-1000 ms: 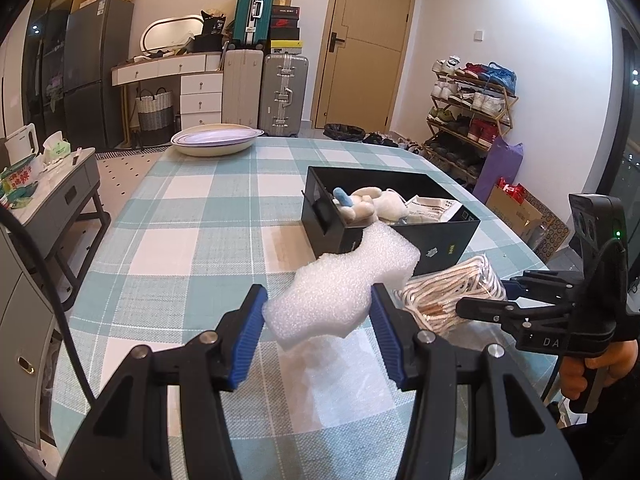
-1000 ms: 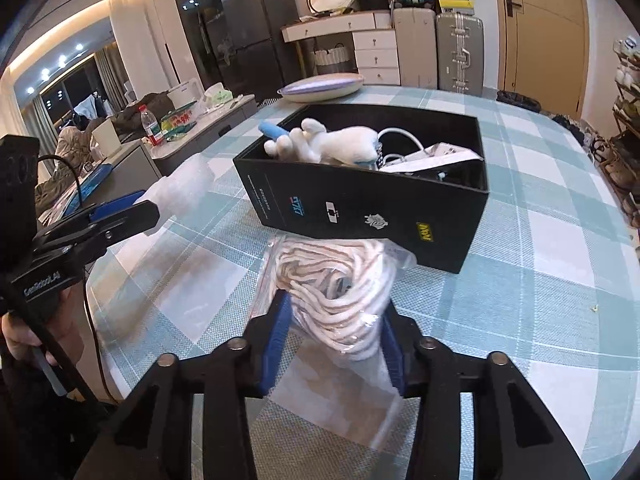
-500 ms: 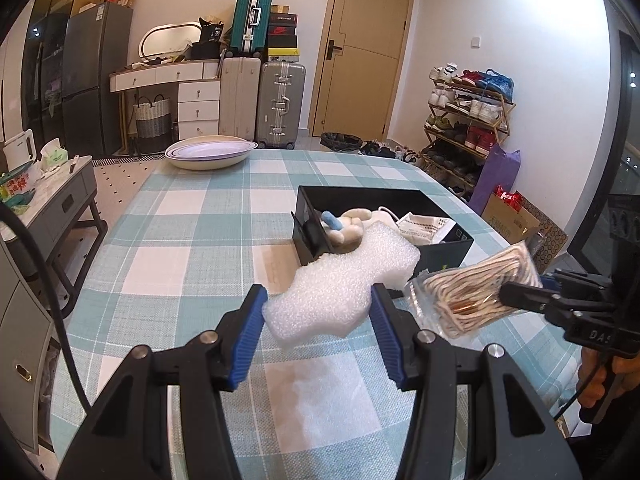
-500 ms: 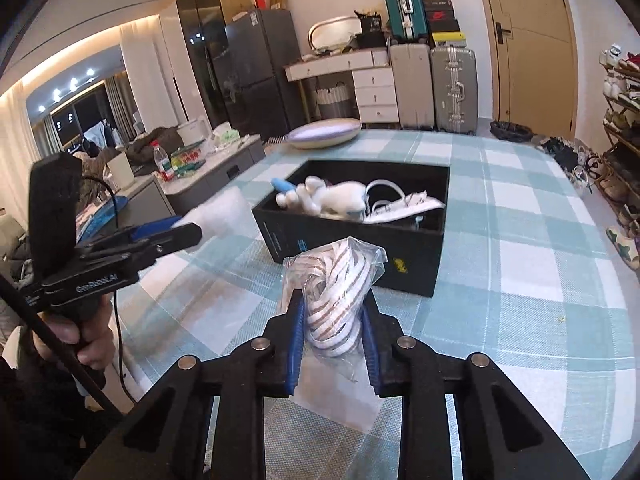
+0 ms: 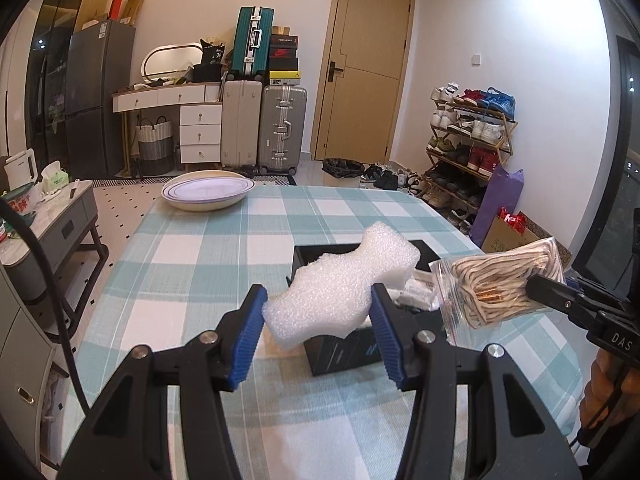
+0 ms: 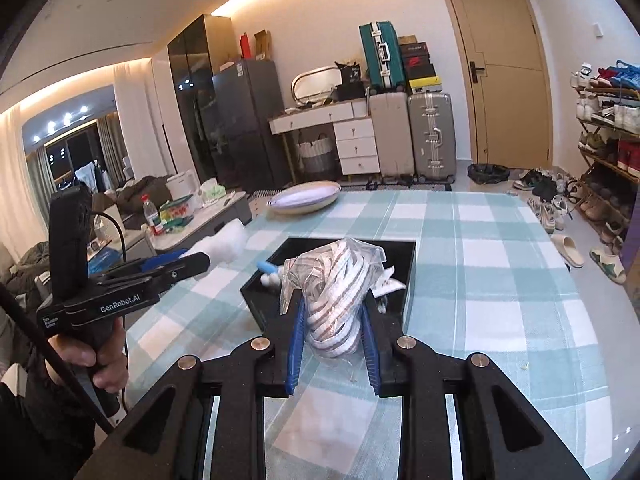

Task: Organize soft objects
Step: 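Carry the foam piece and bagged cables over the black box, then open both grippers to drop the foam and bagged cables into the box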

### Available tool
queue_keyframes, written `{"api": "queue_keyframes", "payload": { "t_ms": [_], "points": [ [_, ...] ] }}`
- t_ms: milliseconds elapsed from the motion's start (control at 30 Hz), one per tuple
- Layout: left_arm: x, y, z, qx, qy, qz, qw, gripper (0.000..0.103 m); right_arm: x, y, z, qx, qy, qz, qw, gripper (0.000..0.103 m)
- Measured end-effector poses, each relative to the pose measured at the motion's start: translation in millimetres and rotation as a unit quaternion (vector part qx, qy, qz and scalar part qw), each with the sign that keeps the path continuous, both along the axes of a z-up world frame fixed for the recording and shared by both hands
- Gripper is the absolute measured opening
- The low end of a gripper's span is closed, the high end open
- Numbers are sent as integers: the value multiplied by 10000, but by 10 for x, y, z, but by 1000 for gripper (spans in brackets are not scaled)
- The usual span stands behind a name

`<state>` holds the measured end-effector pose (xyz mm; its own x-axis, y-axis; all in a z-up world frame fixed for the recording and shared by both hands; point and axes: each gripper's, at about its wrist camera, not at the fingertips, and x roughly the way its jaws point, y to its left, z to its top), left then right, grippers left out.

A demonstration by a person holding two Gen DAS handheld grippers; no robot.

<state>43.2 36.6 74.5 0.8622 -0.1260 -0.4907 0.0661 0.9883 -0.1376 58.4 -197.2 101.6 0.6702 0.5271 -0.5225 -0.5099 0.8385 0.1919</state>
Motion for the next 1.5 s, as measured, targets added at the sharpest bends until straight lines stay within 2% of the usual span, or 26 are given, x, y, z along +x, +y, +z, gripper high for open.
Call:
{"api": "queue_keyframes", "payload": {
  "t_ms": [367, 700, 1000, 1200, 1400, 1500],
  "points": [
    [460, -132, -116, 203, 67, 160, 9996, 52, 389, 73, -72, -26, -169, -809, 9966, 25],
    [835, -272, -241, 528, 229, 219, 9981, 52, 865, 315, -268, -408, -68, -1060, 9935, 25],
    [995, -410, -372, 957, 371, 124, 9946, 51, 1115, 568, -539, -837, 310, -758, 9931, 25],
    [1025, -478, -404, 1072, 421, -45, 9933, 51, 1135, 675, -638, -1000, 483, -471, 9927, 25],
    [1017, -459, -405, 912, 449, -92, 9948, 52, 1129, 710, -678, -1050, 526, -346, 9925, 25],
    [991, -421, -389, 698, 473, -136, 9963, 54, 1122, 657, -654, -1012, 575, -257, 9929, 26]
  ]
}}
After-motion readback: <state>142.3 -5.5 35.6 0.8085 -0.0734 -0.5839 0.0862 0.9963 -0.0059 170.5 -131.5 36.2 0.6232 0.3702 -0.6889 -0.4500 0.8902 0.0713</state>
